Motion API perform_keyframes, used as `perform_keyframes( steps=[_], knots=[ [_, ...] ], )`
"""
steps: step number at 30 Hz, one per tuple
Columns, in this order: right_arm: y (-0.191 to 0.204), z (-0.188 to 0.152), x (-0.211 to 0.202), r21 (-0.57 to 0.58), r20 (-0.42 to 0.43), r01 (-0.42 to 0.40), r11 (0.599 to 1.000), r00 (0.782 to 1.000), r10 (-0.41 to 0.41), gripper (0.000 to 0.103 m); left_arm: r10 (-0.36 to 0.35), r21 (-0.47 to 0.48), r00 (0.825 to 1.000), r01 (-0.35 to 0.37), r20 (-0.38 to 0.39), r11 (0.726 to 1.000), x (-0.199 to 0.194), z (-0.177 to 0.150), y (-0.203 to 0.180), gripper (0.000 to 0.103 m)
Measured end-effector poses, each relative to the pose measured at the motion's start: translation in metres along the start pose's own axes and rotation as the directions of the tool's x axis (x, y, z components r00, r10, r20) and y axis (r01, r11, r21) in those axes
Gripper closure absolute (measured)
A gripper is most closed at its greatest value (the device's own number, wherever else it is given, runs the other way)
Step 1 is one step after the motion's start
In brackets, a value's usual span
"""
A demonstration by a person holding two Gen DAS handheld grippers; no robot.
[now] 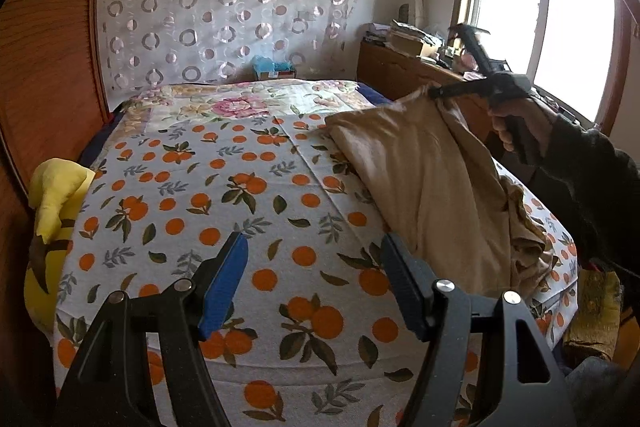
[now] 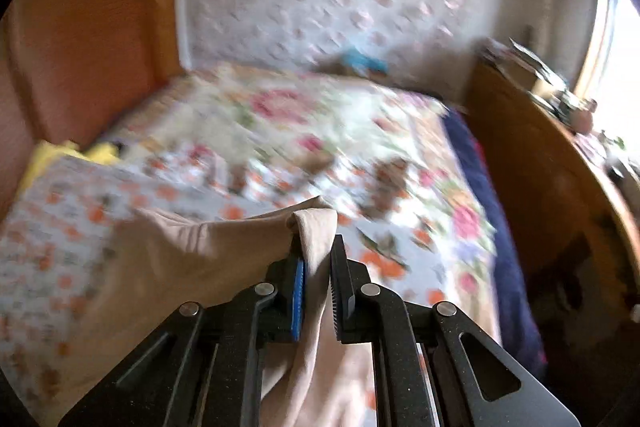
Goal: Fold small clothes
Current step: 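Lift and fold the shirt edge over with the right tool, release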
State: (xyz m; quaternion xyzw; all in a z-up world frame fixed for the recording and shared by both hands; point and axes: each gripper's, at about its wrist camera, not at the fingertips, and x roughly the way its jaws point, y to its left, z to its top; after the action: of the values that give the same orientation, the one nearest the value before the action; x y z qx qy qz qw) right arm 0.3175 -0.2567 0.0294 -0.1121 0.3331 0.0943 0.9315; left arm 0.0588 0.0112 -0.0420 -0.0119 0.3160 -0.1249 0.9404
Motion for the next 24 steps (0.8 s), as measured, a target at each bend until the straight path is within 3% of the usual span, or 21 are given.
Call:
perform_keyframes(
  steps=[2, 4, 7, 12, 24],
  knots=[
    [0.0, -0.007, 0.009, 0.014, -0.03, 0.063, 0.998, 0.998, -0.063, 0.08, -0.004, 0.004, 1.0, 0.004, -0.004, 1.0, 0.001, -0.001, -0.002, 0.033],
    [0.0, -0.01, 0.008, 0.037, -0.025, 0.052, 0.998, 0.998, -0.051, 0.079, -0.014, 0.004, 1.0, 0.014, -0.009, 1.0, 0.003, -0.002, -0.005, 0.033],
    [0.001, -0.015, 0.0, 0.042, -0.018, 0.028, 0.999, 0.999, -0.027, 0.066, -0.023, 0.007, 1.0, 0.023, -0.014, 1.0, 0.006, -0.003, -0.009, 0.033],
    [-0.008, -0.036, -0.034, 0.005, -0.004, -0.041, 0.999, 0.999, 0.041, 0.066, -0.045, 0.029, 0.999, 0.046, -0.029, 0.999, 0.011, -0.007, -0.023, 0.033],
    [0.031, -0.144, -0.133, -0.082, 0.042, -0.143, 0.986, 0.988, 0.147, 0.066, -0.09, 0.065, 0.993, 0.094, -0.071, 0.993, 0.023, -0.014, -0.05, 0.033]
  ],
)
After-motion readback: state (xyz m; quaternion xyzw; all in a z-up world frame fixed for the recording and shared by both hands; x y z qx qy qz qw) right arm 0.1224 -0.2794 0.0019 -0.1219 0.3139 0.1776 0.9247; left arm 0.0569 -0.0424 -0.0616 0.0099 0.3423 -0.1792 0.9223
